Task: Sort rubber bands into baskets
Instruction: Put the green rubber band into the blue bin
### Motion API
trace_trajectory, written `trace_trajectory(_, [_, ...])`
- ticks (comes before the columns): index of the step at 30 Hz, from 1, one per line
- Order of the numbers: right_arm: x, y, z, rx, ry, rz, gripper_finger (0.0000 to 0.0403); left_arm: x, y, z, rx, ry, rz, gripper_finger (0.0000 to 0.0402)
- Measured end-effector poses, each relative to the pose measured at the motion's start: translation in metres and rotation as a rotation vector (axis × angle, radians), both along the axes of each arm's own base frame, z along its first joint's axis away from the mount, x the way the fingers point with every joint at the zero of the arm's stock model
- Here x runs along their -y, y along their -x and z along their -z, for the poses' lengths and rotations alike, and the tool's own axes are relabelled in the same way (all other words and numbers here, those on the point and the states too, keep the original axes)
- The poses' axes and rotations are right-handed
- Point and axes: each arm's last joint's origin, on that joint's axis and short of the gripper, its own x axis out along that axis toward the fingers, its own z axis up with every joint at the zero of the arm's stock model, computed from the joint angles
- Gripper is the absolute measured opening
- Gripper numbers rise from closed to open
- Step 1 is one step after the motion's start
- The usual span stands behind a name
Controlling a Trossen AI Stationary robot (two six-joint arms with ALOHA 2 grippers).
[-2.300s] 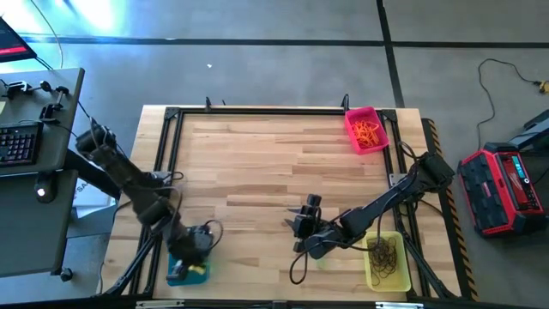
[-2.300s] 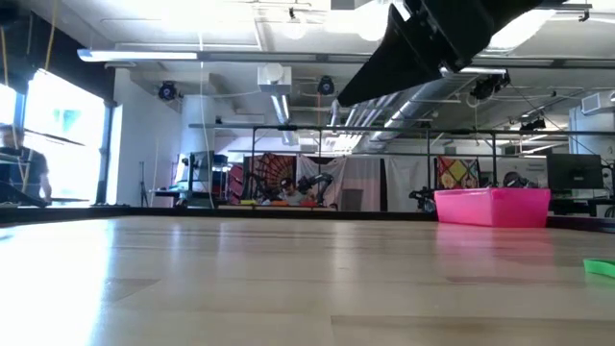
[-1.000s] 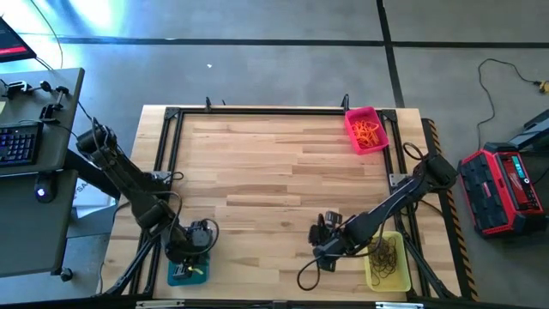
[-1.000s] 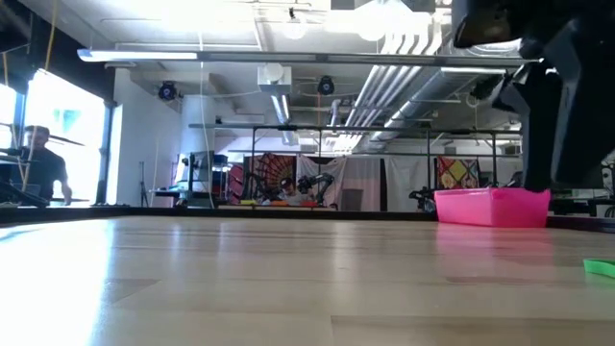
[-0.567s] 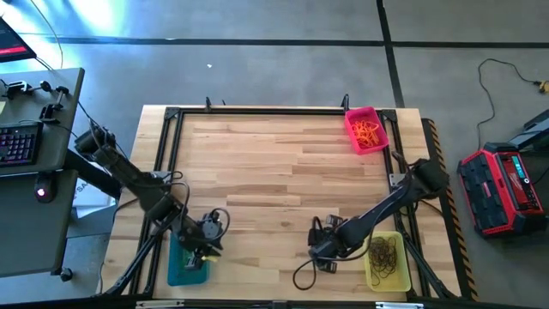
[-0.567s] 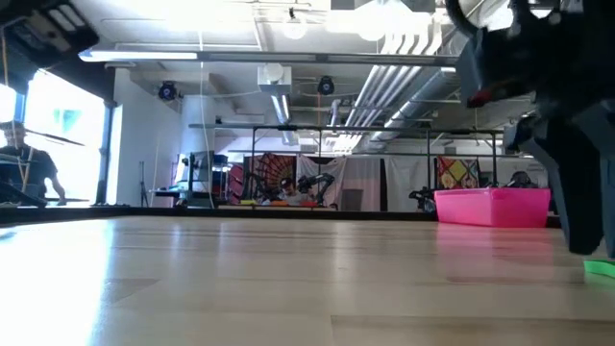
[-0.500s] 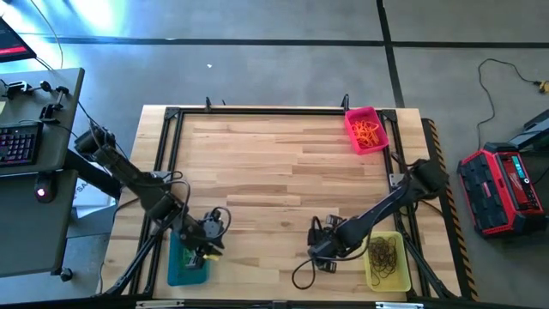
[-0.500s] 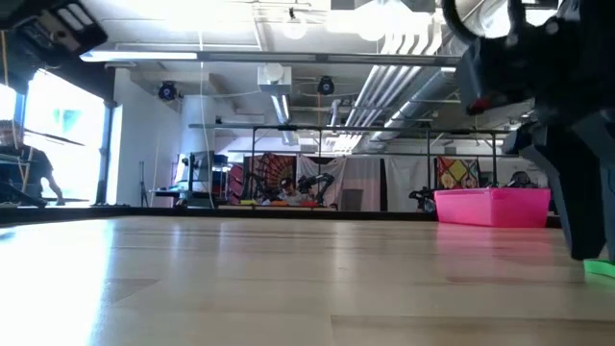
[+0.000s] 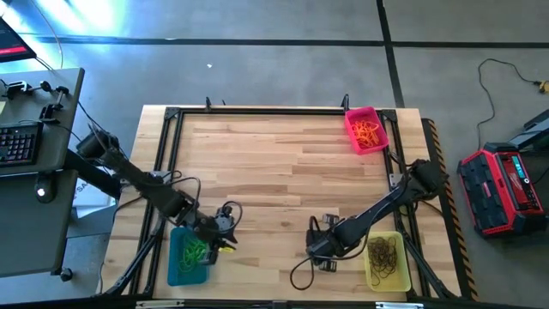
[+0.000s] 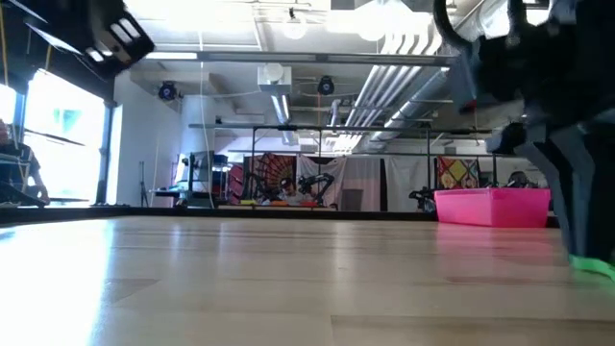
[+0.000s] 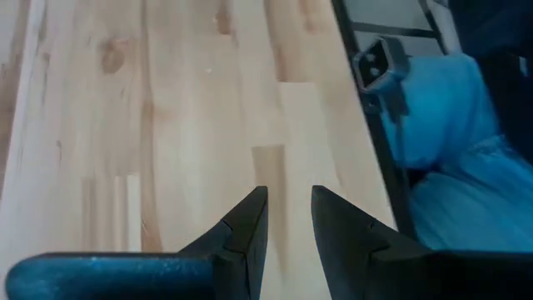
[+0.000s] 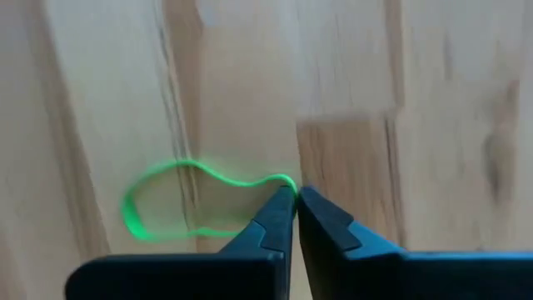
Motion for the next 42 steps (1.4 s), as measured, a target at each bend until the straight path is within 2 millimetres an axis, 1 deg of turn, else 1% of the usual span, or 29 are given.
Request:
trace_trajectory(2, [-0.002, -0.004, -0.005, 0.047, 0.032, -0.023, 0.0007, -0.001, -0.007, 0.006, 0.003, -0.015, -0.013, 0.0087])
trace_trajectory(5, [-0.005, -0.012, -0.015, 0.150, 0.128, -0.063, 0.0003, -0.003, -0.020, 0.017, 0.023, -0.051, -0.004, 0.0088])
trace_trajectory(10, [-0.008, -0.031, -0.037, 0.353, 0.297, -0.101, 0.0001, -0.011, -0.045, 0.028, 0.112, -0.072, -0.015, 0.0101])
trace_trajectory(14, [-0.009, -0.041, -0.050, 0.465, 0.414, -0.127, 0.0001, -0.023, -0.058, 0.030, 0.159, -0.074, -0.049, 0.0127])
trace_trajectory(18, [-0.009, -0.045, -0.056, 0.520, 0.518, -0.147, 0.0000, -0.033, -0.067, 0.024, 0.233, -0.063, -0.079, 0.0156])
trace_trajectory(24, [-0.010, -0.051, -0.062, 0.590, 0.602, -0.190, 0.0000, -0.040, -0.075, 0.017, 0.324, -0.043, -0.104, 0.0179])
trace_trajectory(32, [-0.012, -0.060, -0.071, 0.684, 0.737, -0.204, 0.0000, -0.052, -0.080, 0.018, 0.317, -0.026, -0.228, 0.0177])
trace_trajectory(37, [-0.013, -0.063, -0.076, 0.725, 0.799, -0.198, 0.0000, -0.052, -0.084, 0.019, 0.347, -0.008, -0.230, 0.0177])
trace_trajectory(42, [-0.014, -0.068, -0.081, 0.776, 0.793, -0.178, 0.0000, -0.051, -0.087, 0.015, 0.404, -0.015, -0.220, 0.0177])
